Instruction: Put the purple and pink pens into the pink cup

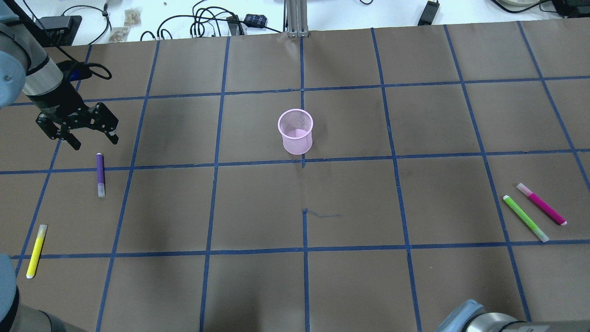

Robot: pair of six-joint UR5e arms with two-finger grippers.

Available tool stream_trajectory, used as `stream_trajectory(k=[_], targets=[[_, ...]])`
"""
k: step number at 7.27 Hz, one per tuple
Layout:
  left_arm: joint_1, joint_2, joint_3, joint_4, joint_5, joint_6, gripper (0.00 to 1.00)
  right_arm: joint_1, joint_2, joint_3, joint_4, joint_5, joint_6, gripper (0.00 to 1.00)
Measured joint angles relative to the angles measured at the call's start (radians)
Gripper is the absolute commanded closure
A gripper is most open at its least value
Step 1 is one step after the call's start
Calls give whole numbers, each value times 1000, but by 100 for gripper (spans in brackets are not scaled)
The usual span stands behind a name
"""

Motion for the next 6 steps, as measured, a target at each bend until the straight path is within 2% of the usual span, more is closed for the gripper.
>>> stream_trajectory(k=[1, 3, 4, 6], targets=[[26, -54, 4, 24, 9, 24, 0, -80, 1, 96, -69, 89, -108, 17], [61, -138, 27, 90, 18, 51, 0, -237, 19, 209, -105, 242, -273, 17], [72, -180, 41, 129, 23, 68, 0, -273, 54, 242, -115, 294, -354, 17], [79, -237, 79, 173, 36, 81, 0, -296, 129, 280, -188, 372, -327, 17]])
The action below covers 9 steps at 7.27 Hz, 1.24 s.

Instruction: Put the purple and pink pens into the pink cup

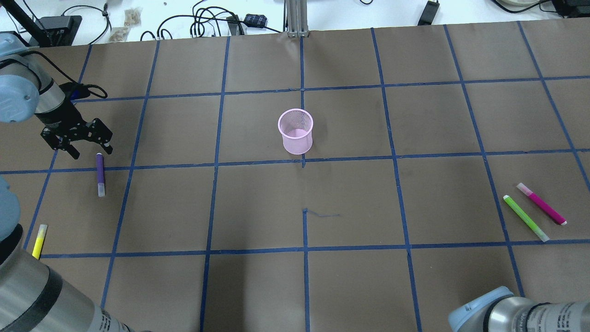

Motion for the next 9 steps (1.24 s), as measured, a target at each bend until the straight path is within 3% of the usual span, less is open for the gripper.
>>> stream_trajectory(k=[3, 4, 5, 9], targets=[[4, -44, 8, 8, -1, 2, 11, -2, 81, 73, -198, 8, 20, 22], [4, -47, 6, 9, -2, 2, 20, -3, 93, 81, -217, 3, 18, 22], [4, -47, 4, 8, -3, 3, 44, -3, 95, 85, -218, -5, 12, 24], [5, -48, 1, 7, -8, 7, 46, -2, 89, 99, -208, -18, -18, 37]])
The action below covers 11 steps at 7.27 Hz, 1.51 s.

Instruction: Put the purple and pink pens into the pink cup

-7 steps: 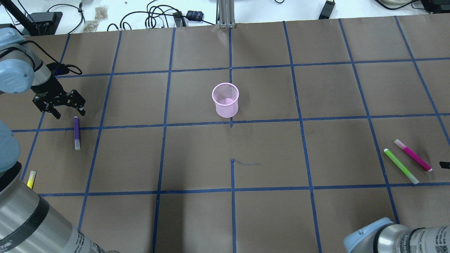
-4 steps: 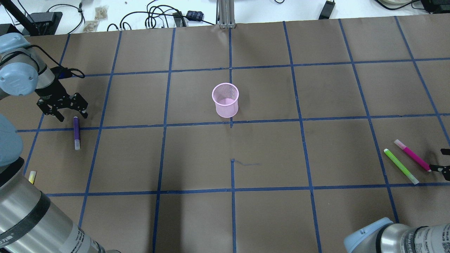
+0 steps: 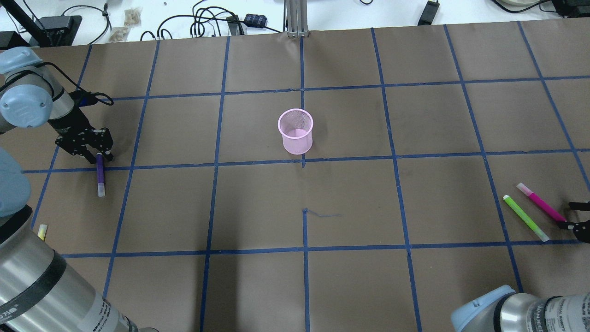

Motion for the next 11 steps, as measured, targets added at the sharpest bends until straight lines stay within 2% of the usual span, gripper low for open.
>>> stream_trajectory(k=[1, 3, 5, 6, 10, 11], targets=[[0, 0, 1, 1, 1, 2, 49, 2, 0, 7, 1, 1, -1, 42], [1, -1, 0, 2, 0, 12, 71, 5, -1, 12, 2, 5, -8, 50], [2, -1, 0, 2, 0, 23, 81, 7, -1, 12, 2, 10, -11, 72], [2, -1, 0, 2, -1, 27, 88, 8, -1, 13, 2, 11, -11, 79], [2, 1, 1, 2, -3, 29, 96, 10, -5, 12, 3, 12, -11, 93], [2, 5, 2, 1, -5, 27, 97, 14, -24, 11, 5, 14, -7, 94]])
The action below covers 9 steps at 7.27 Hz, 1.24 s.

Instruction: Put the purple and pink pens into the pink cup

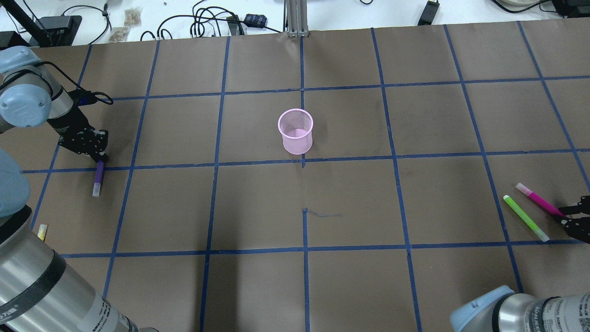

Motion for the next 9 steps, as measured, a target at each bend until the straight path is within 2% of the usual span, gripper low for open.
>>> stream_trajectory(k=[2, 4, 6, 9], targets=[[0, 13, 1, -7, -1, -2, 98, 44, -96, -14, 18, 1, 35, 94], [-2, 23, 1, -11, -2, -2, 98, 178, -228, -77, 31, -26, 151, 94], [-4, 37, 1, -17, -13, -3, 99, 401, -311, -194, 45, -152, 277, 94], [-7, 72, 1, -86, -85, -8, 99, 776, -303, -412, 178, -368, 529, 94]])
